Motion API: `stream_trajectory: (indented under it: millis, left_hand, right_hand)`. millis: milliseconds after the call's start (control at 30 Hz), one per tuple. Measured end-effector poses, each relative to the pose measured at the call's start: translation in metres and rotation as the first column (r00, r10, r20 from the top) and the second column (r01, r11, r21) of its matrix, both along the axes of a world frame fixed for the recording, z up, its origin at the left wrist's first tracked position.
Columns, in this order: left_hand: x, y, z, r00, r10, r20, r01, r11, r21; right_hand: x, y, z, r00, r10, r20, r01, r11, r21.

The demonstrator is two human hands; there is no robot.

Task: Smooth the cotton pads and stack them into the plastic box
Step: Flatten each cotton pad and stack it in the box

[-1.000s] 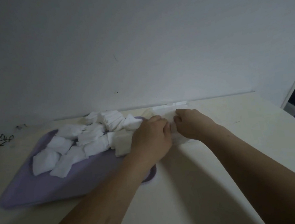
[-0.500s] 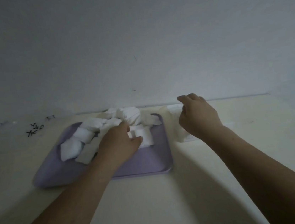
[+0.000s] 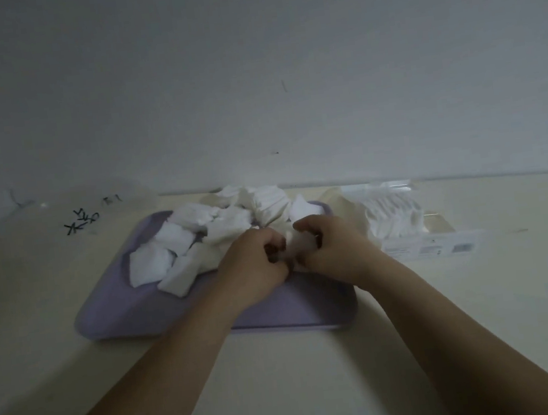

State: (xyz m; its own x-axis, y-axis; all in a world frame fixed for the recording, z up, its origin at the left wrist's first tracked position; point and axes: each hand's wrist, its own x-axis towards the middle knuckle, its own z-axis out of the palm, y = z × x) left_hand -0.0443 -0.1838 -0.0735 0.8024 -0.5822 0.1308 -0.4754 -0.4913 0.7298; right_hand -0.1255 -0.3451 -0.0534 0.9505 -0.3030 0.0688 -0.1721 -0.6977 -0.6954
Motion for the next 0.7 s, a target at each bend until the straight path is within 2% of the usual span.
stream_trajectory:
  millis: [67, 233, 333, 400, 533, 700]
  left_hand:
    - [-0.002, -0.003, -0.003, 0.999, 0.022, -0.041, -0.026, 0.994, -0.102]
    - [-0.005, -0.005, 0.001, 0.981, -0.001, -0.192, -0.071, 0.927, -0.369]
    - [-0.006, -0.002, 0.005, 0.927, -0.041, -0.373, -0.149, 0.873, -0.465]
    - [-0.009, 0.0, 0.008, 0.887, -0.073, -0.456, -0.183, 0.851, -0.492]
    - [-0.012, 0.003, 0.008, 0.853, -0.12, -0.507, -0.195, 0.829, -0.524]
    - [-0.013, 0.003, 0.007, 0.807, -0.097, -0.582, -0.293, 0.79, -0.538]
  right_hand:
    - [0.0, -0.003, -0.001, 0.998, -0.023, 0.052, 0.022, 0.999, 0.027]
    - [-0.003, -0.011, -0.007, 0.987, -0.022, 0.158, -0.018, 0.969, 0.247]
    - [-0.005, -0.011, -0.006, 0.972, -0.05, 0.231, -0.076, 0.86, 0.505]
    - [-0.006, -0.008, -0.005, 0.969, -0.047, 0.243, -0.106, 0.809, 0.579]
    - [-0.006, -0.004, -0.007, 0.961, -0.063, 0.268, -0.138, 0.734, 0.666]
    - [-0.006, 0.004, -0.01, 0.926, -0.043, 0.376, -0.183, 0.819, 0.544]
